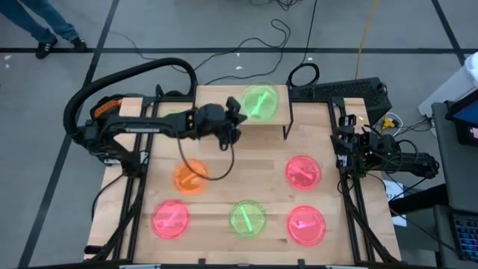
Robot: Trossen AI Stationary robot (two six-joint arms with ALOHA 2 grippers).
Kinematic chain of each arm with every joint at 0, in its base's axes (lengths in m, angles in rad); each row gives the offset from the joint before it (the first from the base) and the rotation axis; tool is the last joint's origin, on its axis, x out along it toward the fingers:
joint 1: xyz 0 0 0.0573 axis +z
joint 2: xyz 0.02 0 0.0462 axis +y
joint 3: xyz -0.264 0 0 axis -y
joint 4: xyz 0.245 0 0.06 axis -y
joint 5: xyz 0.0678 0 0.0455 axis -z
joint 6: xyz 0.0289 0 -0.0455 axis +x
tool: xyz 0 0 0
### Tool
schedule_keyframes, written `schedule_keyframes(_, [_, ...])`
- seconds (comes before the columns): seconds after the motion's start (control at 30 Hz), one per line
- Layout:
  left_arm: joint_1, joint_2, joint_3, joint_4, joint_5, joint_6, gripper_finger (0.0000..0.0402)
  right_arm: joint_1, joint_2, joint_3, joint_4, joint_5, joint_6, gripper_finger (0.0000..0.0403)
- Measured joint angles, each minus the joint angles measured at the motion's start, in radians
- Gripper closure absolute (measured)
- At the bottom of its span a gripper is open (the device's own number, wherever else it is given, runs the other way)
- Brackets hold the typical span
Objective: Place and stack plates onto a shelf
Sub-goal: Stack the green plate on top of the green plate on the shelf
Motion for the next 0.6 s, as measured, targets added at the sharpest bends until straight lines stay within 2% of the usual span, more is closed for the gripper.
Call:
schedule_keyframes(0.23, [0.064,0.147,0.081,-0.039,0.016,0.041,0.0401,0.000,0.000,0.000,0.000,0.000,0.000,0.0298])
schedule_keyframes(0.4, [0.127,0.209,0.164,-0.188,0.000,0.041,0.0401,0.000,0.000,0.000,0.000,0.000,0.000,0.0298])
schedule_keyframes(0.6, [0.159,0.211,0.187,-0.176,0.124,-0.028,0.0401,0.000,0.000,0.000,0.000,0.000,0.000,0.0298])
